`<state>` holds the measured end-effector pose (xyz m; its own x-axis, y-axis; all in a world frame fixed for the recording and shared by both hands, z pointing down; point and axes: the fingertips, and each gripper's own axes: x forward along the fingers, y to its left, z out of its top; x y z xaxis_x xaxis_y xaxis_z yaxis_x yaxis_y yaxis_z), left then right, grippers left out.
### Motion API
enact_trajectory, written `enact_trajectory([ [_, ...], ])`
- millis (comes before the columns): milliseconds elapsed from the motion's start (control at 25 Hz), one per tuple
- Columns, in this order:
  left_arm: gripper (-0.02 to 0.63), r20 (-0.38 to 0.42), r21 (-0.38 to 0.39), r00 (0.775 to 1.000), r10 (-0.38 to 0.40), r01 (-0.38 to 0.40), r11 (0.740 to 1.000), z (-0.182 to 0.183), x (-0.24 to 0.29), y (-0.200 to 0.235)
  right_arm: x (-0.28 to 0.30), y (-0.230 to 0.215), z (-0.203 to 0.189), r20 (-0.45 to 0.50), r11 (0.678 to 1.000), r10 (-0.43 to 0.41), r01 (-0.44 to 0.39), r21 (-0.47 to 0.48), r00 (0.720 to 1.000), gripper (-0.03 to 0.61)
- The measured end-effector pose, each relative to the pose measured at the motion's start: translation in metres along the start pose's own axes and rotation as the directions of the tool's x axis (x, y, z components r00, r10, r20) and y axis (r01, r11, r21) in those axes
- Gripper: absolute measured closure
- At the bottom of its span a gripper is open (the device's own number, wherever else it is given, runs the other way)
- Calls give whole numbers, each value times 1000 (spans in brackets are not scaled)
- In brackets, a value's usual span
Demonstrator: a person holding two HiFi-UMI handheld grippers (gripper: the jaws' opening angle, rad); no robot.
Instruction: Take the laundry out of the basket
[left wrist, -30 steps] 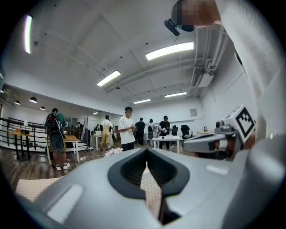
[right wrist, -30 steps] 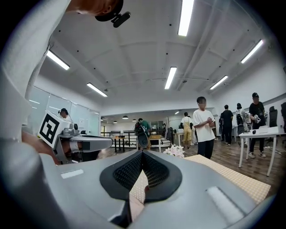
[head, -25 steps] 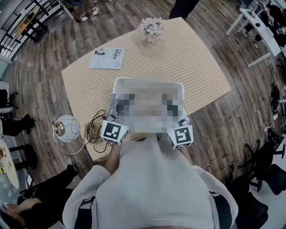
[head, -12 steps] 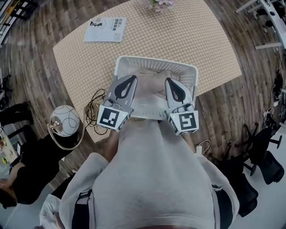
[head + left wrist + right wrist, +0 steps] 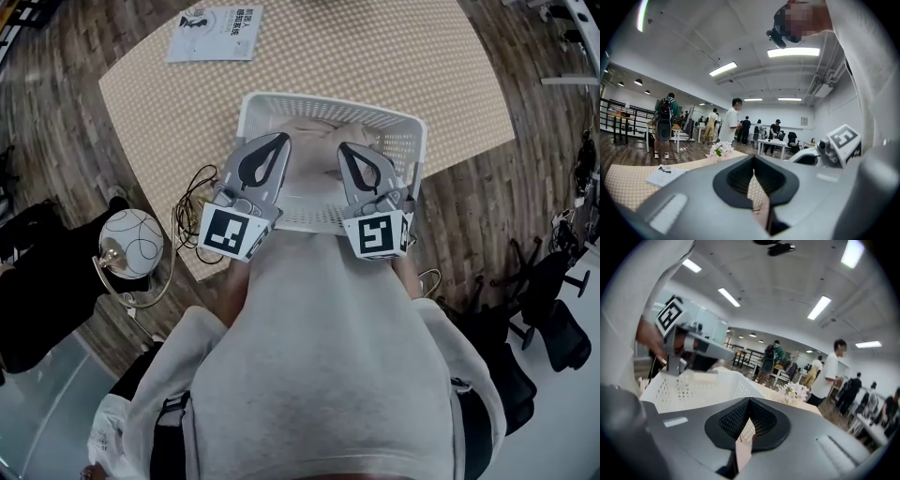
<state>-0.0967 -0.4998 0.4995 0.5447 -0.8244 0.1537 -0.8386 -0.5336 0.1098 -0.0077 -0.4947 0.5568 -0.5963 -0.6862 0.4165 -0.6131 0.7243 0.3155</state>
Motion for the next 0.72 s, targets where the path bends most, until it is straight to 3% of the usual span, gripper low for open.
enact_trajectory([
  [80, 605, 12, -5, 1000, 3, -3, 1000, 3, -2, 1, 8, 18, -4, -54, 974, 54, -64, -217, 997, 580],
  [120, 604, 18, -6, 1000, 5, -4, 1000, 4, -3, 1, 12, 28, -9, -95, 938, 78, -106, -331, 992, 580],
  [240, 605, 32, -8, 999, 5, -5, 1000, 9, -5, 0, 19, 58, -33, -234, 745, 125, -247, -620, 964, 580],
  [280, 604, 39, -10, 999, 5, -5, 1000, 10, -6, -1, 20, 67, -40, -266, 700, 147, -290, -653, 953, 580],
  [320, 605, 47, -13, 999, 6, -5, 1000, 12, -7, -1, 21, 75, -45, -289, 680, 175, -328, -656, 941, 580],
  [440, 604, 67, -22, 998, 12, -11, 1000, 15, -11, 0, 22, 91, -58, -344, 675, 237, -409, -614, 908, 580],
  [560, 605, 72, -24, 997, 20, -19, 1000, 16, -15, 4, 25, 96, -69, -399, 697, 261, -458, -552, 879, 578],
  [640, 606, 79, -27, 997, 27, -25, 999, 18, -17, 6, 28, 97, -82, -466, 706, 281, -510, -492, 839, 549],
  [680, 605, 84, -28, 996, 30, -28, 999, 19, -17, 7, 29, 99, -91, -519, 700, 298, -553, -452, 801, 305],
  [720, 605, 89, -30, 995, 33, -31, 999, 21, -18, 7, 30, 100, -102, -572, 688, 310, -594, -417, 760, 215],
])
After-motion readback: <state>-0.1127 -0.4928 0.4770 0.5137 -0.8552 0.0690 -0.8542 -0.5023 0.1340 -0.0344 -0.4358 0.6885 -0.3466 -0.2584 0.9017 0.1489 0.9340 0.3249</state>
